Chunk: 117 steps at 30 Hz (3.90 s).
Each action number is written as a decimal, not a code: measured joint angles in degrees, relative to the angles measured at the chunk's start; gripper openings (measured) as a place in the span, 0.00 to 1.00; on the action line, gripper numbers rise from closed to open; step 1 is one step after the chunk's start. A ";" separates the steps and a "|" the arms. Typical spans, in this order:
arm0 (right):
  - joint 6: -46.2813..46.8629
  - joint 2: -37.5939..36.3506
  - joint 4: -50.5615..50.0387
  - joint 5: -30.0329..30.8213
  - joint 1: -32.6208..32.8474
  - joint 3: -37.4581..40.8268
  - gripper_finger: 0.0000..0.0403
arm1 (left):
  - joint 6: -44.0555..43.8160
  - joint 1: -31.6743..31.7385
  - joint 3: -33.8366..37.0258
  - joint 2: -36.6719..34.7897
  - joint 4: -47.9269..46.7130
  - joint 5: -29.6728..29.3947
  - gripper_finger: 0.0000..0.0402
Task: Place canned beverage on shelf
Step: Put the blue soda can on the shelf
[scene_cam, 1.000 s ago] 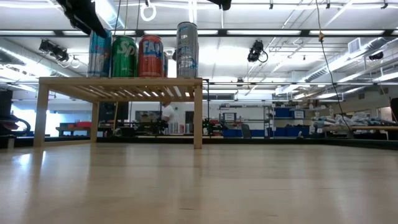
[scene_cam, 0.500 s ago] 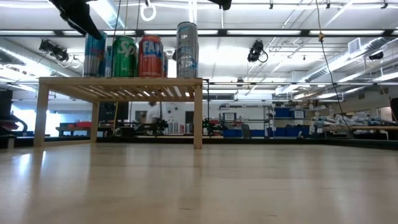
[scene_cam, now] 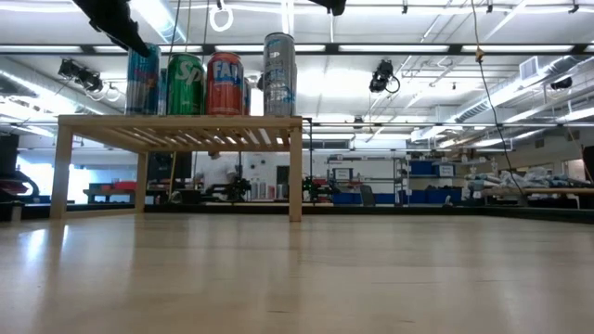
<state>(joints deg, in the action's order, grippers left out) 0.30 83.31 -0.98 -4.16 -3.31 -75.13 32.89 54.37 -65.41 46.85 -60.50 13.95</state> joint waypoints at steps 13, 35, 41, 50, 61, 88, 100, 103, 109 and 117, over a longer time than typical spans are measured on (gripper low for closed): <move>0.00 0.00 -0.43 0.01 1.45 0.00 0.88 | -0.69 3.08 0.04 0.02 0.21 1.34 0.64; 0.02 -0.02 -0.02 3.08 2.03 0.00 0.88 | -4.21 3.06 0.00 2.62 2.37 0.29 0.65; 0.02 -0.02 -0.01 3.08 2.03 0.00 0.88 | -4.82 3.06 0.00 2.58 1.95 0.27 0.65; 0.02 -0.02 0.00 3.08 2.03 0.00 0.88 | -5.26 3.06 0.02 2.58 1.78 0.32 0.65; 0.02 -0.02 0.00 3.08 2.03 0.00 0.88 | -5.26 3.06 0.04 2.58 2.00 0.45 0.65; 0.02 -0.02 0.02 3.06 2.01 0.00 0.88 | -6.23 2.33 0.11 1.51 2.24 0.87 0.66; 0.02 -0.02 0.01 3.06 2.03 0.00 0.88 | -5.23 2.33 0.11 1.50 2.06 -1.32 0.78; 0.02 -0.02 0.03 3.06 2.03 0.00 0.88 | -5.32 2.33 0.11 1.11 2.77 -1.35 0.78; 0.02 -0.02 0.01 3.06 2.03 0.00 0.88 | -5.54 2.33 0.04 -1.09 3.75 -1.32 0.78; 0.02 -0.02 0.00 3.06 2.03 0.00 0.88 | -6.92 2.33 0.04 -4.29 7.37 -1.32 0.79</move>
<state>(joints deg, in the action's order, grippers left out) 0.32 83.29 -0.97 -1.10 -1.28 -75.13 25.98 56.71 -65.36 42.56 -53.13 12.63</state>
